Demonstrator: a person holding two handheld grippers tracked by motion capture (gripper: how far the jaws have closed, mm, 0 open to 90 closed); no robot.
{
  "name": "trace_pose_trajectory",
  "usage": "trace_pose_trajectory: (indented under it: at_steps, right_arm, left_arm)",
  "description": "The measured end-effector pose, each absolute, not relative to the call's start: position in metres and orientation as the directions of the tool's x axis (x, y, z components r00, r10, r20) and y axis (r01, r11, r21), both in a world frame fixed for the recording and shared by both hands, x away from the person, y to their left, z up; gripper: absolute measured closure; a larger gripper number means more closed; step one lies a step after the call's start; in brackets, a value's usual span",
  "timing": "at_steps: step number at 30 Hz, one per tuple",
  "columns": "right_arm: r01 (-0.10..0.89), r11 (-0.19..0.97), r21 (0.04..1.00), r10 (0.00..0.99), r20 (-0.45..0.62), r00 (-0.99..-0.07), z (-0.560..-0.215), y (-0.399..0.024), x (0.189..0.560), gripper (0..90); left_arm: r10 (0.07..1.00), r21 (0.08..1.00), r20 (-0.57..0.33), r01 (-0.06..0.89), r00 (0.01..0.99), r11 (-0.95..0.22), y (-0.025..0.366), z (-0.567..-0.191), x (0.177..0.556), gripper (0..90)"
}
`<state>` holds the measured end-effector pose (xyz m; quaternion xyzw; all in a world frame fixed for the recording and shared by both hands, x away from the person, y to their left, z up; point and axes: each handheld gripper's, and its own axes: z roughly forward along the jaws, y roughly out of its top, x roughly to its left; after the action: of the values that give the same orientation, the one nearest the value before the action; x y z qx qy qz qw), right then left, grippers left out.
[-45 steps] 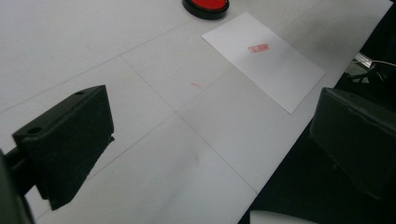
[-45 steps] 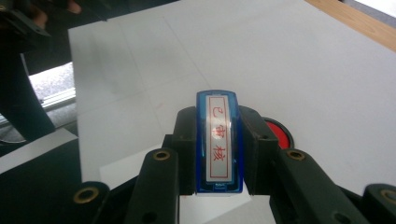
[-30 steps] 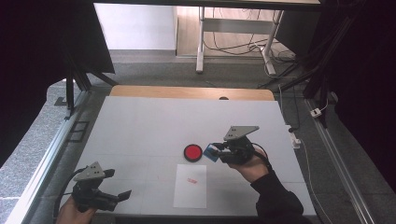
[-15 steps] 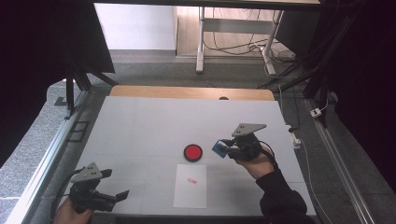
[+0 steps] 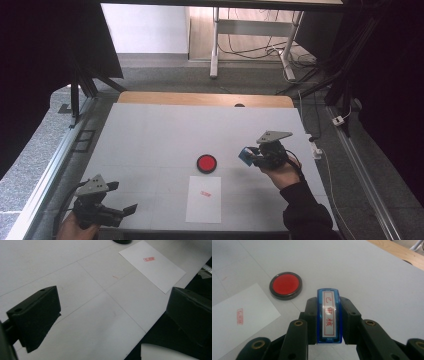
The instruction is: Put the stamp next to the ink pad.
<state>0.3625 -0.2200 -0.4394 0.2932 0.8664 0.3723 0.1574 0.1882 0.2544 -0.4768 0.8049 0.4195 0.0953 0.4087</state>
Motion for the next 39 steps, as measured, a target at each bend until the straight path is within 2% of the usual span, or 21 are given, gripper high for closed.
trace_pose_trajectory:
  at_steps: [14, 22, 39]
  right_arm:
    - [0.413, 0.603, 0.682, 0.641, -0.107, -0.760, -0.460, -0.224, 0.371, 69.6]
    - [0.447, 0.586, 0.676, 0.649, -0.061, -0.758, -0.470, -0.227, 0.376, 69.6]
    - [0.479, 0.617, 0.624, 0.643, -0.050, -0.764, -0.483, -0.225, 0.379, 69.3]
  left_arm:
    - [0.754, 0.734, -0.188, 0.600, 0.629, -0.317, 0.254, -0.477, 0.188, 0.0]
    - [0.754, 0.732, -0.185, 0.600, 0.630, -0.322, 0.254, -0.477, 0.189, 0.0]
    - [0.754, 0.728, -0.187, 0.604, 0.630, -0.325, 0.253, -0.477, 0.189, 0.2]
